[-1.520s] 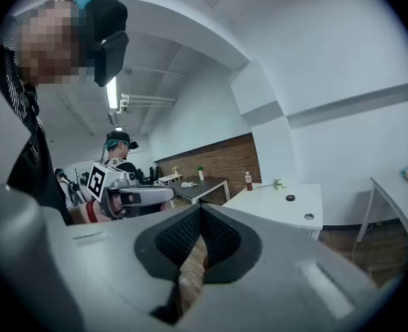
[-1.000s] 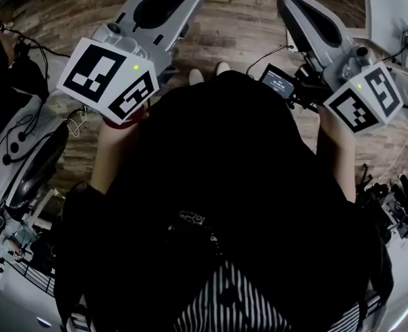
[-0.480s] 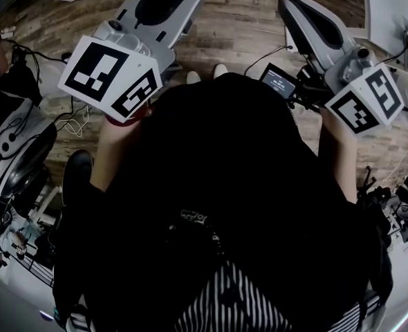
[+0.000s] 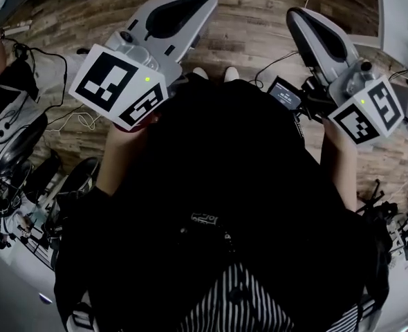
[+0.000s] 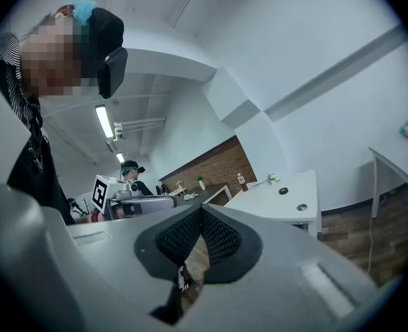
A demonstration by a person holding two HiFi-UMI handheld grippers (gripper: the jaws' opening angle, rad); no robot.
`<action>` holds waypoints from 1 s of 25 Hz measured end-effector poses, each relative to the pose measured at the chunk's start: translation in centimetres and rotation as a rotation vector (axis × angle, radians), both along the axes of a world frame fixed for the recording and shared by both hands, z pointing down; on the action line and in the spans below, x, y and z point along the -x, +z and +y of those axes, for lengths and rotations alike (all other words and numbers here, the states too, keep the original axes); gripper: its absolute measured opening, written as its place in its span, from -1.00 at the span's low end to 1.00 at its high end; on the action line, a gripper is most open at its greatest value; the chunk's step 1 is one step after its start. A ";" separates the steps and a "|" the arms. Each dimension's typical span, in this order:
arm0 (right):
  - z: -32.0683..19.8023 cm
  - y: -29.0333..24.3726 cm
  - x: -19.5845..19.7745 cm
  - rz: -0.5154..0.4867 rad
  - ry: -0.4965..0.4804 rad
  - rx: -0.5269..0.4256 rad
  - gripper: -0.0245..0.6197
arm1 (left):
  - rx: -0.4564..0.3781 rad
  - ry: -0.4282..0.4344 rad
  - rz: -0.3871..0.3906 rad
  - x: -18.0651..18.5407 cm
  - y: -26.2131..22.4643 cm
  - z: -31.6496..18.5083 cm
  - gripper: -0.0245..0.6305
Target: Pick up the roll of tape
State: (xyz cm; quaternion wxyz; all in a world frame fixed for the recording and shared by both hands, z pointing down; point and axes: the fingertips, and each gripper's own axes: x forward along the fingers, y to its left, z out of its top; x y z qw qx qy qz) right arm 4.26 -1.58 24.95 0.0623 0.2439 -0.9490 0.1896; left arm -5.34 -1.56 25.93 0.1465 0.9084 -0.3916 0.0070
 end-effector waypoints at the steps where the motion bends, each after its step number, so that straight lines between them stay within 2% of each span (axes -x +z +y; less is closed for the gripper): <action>1: 0.4 -0.2 0.0 -0.006 -0.004 -0.002 -0.93 | 0.011 -0.010 0.011 0.3 -0.1 0.3 -0.92; 4: 0.0 0.0 0.1 -0.008 0.002 -0.003 -0.93 | 0.031 -0.025 0.041 1.4 0.0 -0.4 -0.92; 7: -1.2 -0.2 0.5 0.004 0.031 -0.017 -0.93 | 0.008 0.003 0.046 2.0 -0.2 -1.8 -0.92; 12: -1.7 -2.4 1.2 0.036 0.093 -0.083 -0.93 | -0.036 0.085 0.051 2.3 -1.8 -2.7 -0.92; 17: -2.1 -5.1 1.2 0.033 0.221 -0.112 -0.93 | -0.094 0.209 0.064 2.5 -4.7 -4.6 -0.92; 20: -2.6 -7.1 1.2 0.048 0.274 -0.139 -0.93 | -0.119 0.263 0.040 2.6 -6.2 -5.3 -0.92; 25: -1.6 -7.9 -0.8 0.016 0.328 -0.183 -0.93 | -0.146 0.361 0.014 -0.2 -6.5 -4.5 -0.92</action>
